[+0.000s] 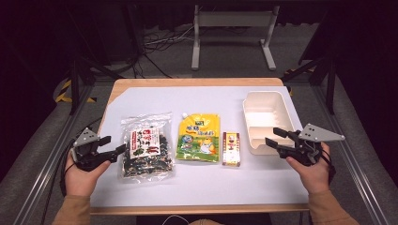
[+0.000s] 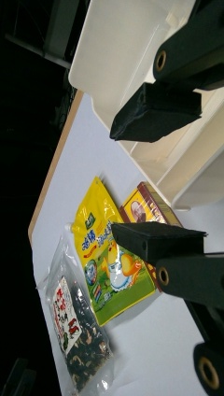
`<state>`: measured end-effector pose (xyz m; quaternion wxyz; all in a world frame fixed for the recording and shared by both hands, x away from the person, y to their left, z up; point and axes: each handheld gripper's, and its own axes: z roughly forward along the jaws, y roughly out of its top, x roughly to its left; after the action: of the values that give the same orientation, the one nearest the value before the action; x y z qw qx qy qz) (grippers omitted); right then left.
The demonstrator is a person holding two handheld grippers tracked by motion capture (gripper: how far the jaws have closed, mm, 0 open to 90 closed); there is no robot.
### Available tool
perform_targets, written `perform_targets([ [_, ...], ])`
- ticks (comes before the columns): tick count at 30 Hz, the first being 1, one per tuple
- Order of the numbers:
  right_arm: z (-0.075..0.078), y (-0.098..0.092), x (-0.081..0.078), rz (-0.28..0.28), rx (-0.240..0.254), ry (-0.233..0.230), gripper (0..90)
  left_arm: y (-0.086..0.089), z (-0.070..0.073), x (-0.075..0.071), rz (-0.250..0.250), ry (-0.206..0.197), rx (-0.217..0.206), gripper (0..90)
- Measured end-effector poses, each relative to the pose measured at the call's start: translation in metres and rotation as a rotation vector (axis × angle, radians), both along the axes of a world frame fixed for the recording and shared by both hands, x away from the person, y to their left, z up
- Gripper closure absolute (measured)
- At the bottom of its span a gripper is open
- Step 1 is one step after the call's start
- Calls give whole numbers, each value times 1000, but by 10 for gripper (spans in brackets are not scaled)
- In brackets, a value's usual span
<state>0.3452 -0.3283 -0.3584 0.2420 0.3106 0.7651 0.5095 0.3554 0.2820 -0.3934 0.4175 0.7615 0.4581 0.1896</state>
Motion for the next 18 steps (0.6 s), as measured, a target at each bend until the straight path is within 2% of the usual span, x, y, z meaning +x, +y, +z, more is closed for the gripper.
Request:
perform_targets([
  [1, 0, 1, 0, 4, -5, -1, 482, 1, 0, 1, -2, 11, -8, 297],
  [3, 1, 3, -1, 9, -12, -5, 481, 3, 0, 2, -6, 62, -64, 306],
  [4, 1, 3, -1, 15, -11, 9, 490, 4, 0, 2, 4, 70, -73, 294],
  [6, 1, 5, -1, 19, -19, 42, 513, 6, 0, 4, 9, 106, -80, 288],
  [7, 1, 6, -2, 21, -24, 47, 514, 6, 0, 4, 9, 106, -80, 287],
  [9, 1, 7, -2, 22, -31, 51, 509, 8, -2, 6, 16, 131, -89, 283],
  [18, 1, 11, -5, 27, -55, 32, 486, 12, -14, 16, 37, 215, -114, 274],
])
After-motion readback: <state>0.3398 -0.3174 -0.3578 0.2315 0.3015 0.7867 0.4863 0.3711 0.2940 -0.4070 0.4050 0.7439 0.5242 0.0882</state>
